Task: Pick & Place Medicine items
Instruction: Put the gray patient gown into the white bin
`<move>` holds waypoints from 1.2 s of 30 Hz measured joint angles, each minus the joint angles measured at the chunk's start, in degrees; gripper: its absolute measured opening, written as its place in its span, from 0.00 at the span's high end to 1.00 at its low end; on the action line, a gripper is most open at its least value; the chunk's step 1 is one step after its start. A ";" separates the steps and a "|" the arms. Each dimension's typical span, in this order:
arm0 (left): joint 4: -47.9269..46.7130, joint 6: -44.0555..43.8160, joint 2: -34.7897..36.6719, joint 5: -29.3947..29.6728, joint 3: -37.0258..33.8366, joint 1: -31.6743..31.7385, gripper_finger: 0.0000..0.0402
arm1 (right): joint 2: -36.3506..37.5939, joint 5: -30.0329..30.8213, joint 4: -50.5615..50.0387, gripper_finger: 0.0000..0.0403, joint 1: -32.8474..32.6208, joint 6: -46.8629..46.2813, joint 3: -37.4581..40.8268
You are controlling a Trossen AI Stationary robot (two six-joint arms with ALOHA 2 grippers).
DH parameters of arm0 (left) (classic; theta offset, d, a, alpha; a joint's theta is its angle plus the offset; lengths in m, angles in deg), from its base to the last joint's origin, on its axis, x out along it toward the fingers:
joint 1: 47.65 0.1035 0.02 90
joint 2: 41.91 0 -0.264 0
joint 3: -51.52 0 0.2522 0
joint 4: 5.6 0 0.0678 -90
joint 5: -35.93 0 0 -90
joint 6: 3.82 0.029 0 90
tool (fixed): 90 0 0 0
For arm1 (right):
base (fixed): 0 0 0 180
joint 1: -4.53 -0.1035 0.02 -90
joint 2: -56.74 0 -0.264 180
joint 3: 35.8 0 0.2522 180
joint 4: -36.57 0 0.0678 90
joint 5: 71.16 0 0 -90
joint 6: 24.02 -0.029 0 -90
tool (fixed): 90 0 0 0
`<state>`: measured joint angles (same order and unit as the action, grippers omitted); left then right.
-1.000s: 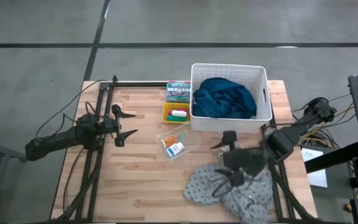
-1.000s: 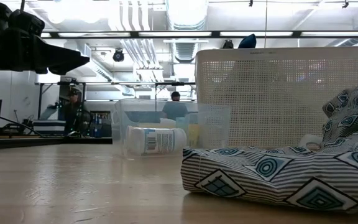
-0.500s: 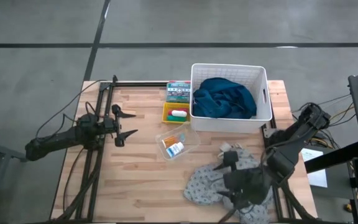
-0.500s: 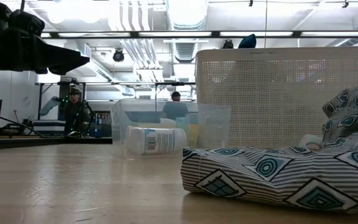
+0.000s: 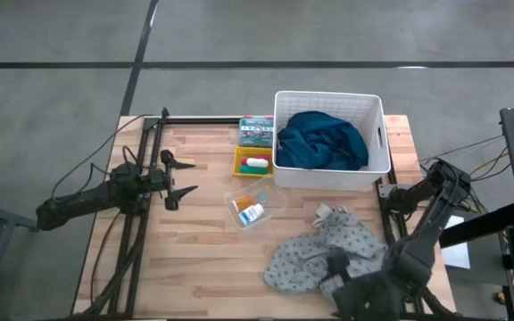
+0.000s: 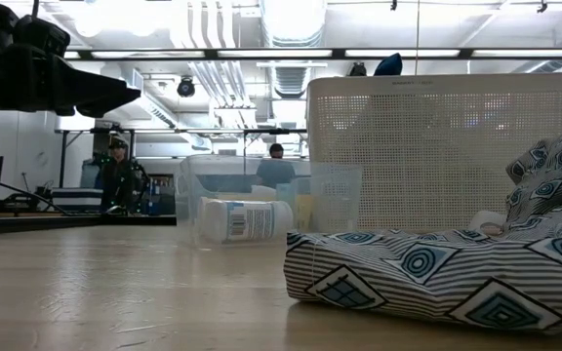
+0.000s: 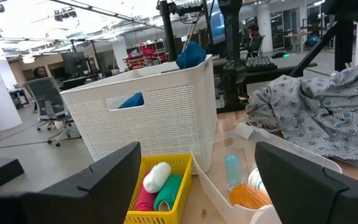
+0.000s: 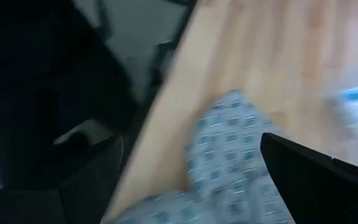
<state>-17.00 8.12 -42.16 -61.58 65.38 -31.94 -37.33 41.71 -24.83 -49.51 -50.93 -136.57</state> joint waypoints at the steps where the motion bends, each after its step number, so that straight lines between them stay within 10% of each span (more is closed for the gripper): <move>1: -0.01 0.00 0.00 0.00 0.00 0.00 0.20 | -0.15 -1.63 0.05 0.06 -0.75 -0.95 -0.04; 36: 0.01 0.00 0.02 0.02 0.00 0.00 0.20 | -10.37 -8.80 -3.62 0.06 -9.71 -7.22 0.13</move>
<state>-16.99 8.12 -42.14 -61.56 65.38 -31.94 -47.70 32.90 -28.45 -59.22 -58.14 -136.44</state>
